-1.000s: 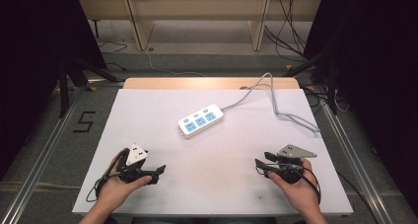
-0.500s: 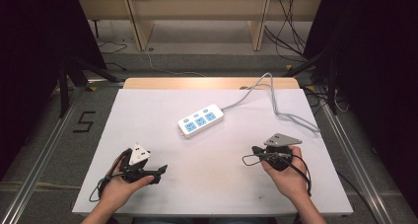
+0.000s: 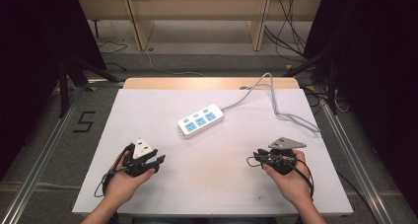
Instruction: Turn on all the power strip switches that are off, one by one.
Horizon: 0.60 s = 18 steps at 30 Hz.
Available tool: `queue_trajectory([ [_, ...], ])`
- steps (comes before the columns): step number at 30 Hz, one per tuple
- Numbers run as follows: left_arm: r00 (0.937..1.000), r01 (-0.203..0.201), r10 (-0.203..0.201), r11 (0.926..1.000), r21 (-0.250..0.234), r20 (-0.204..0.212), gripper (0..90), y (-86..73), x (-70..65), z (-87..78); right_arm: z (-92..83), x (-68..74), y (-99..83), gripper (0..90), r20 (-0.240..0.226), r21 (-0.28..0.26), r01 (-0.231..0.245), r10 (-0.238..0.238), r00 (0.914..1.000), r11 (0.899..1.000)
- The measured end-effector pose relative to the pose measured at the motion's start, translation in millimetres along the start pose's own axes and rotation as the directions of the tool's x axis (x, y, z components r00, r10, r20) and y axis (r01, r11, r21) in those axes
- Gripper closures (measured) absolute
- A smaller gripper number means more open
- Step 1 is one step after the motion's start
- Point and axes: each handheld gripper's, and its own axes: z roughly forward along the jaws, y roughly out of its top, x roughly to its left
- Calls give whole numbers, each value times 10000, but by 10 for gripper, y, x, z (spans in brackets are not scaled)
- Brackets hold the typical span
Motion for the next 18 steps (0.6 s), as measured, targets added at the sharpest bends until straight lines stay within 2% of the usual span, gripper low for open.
queue_trajectory([
  [4, 9996, -270, 267, 9995, 187, 132, 885, 91, -45, 90, -9, -6, -73, 599, -98, -40, -73, 72, 9999, 10000],
  [7, 9979, -544, 533, 9980, 320, 356, 894, 184, -88, 185, 2, 12, -138, 537, -340, -59, -229, 227, 9992, 9997],
  [9, 9970, -630, 615, 9975, 318, 466, 894, 281, -116, 274, 10, 21, -173, 511, -389, -34, -169, 167, 9991, 9999],
  [15, 9969, -645, 630, 9974, 312, 482, 894, 450, -114, 395, 0, 37, -203, 479, -395, -103, -173, 169, 9991, 9998],
  [18, 9971, -585, 566, 9976, 373, 508, 894, 578, -84, 518, 3, 36, -226, 464, -450, -109, -211, 205, 9988, 9997],
])
